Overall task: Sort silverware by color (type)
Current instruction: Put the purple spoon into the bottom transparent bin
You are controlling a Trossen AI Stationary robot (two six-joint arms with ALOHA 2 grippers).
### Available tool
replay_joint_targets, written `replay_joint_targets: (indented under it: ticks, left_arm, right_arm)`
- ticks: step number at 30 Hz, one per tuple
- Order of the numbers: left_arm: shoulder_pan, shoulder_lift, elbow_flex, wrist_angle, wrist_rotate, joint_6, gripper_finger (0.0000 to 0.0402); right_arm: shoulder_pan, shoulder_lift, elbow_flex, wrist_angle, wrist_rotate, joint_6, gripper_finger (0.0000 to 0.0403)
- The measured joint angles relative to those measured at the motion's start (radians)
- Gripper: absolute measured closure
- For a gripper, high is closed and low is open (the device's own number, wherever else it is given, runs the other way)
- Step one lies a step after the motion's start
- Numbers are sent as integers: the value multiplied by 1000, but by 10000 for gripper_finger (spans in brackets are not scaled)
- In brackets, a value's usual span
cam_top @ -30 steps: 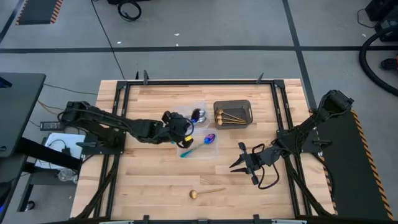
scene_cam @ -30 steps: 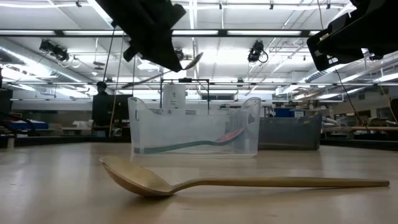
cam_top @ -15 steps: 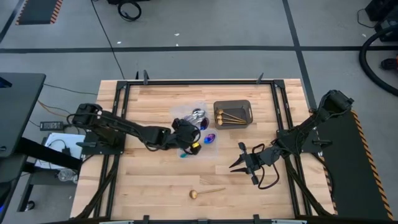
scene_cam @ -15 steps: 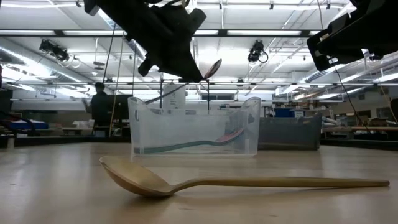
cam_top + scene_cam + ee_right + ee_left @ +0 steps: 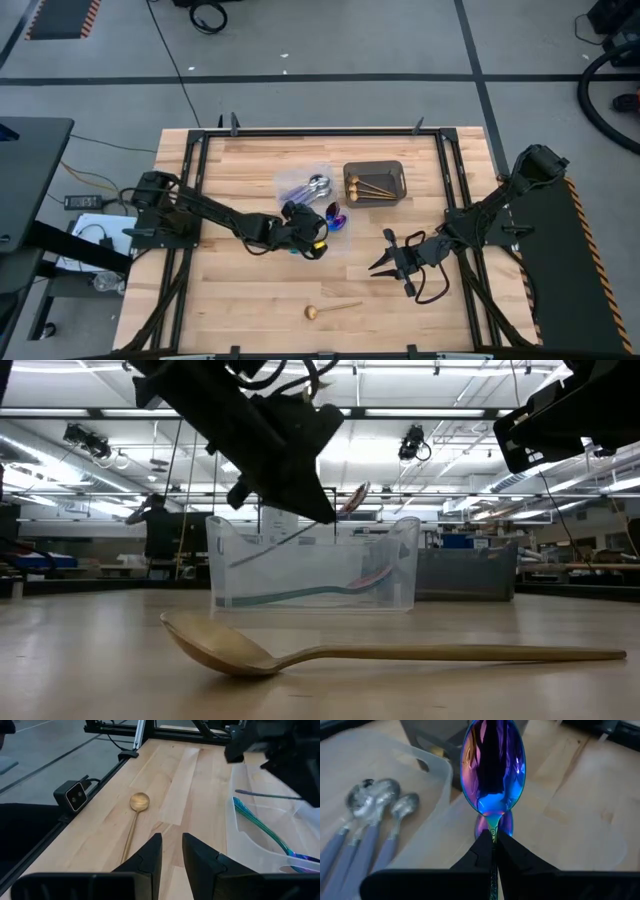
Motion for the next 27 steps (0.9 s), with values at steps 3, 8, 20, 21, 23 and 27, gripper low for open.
replay_joint_targets:
  ticks: [3,8,20,21,23,27]
  left_arm:
    - [-1,25,0,14,2,-1,385]
    - [-1,62,0,17,2,-20,385]
    - [-4,86,0,24,21,-27,377]
    - [-4,86,0,23,21,-26,374]
    - [-4,86,0,24,22,-26,370]
    - [-4,85,0,24,29,-25,367]
  right_arm:
    - [0,0,0,0,0,-1,316]
    - [0,0,0,-2,0,2,316]
    - [0,0,0,-1,0,2,316]
    - [0,0,0,-2,0,2,316]
    - [0,0,0,-2,0,2,316]
    - [0,0,0,-2,0,2,316]
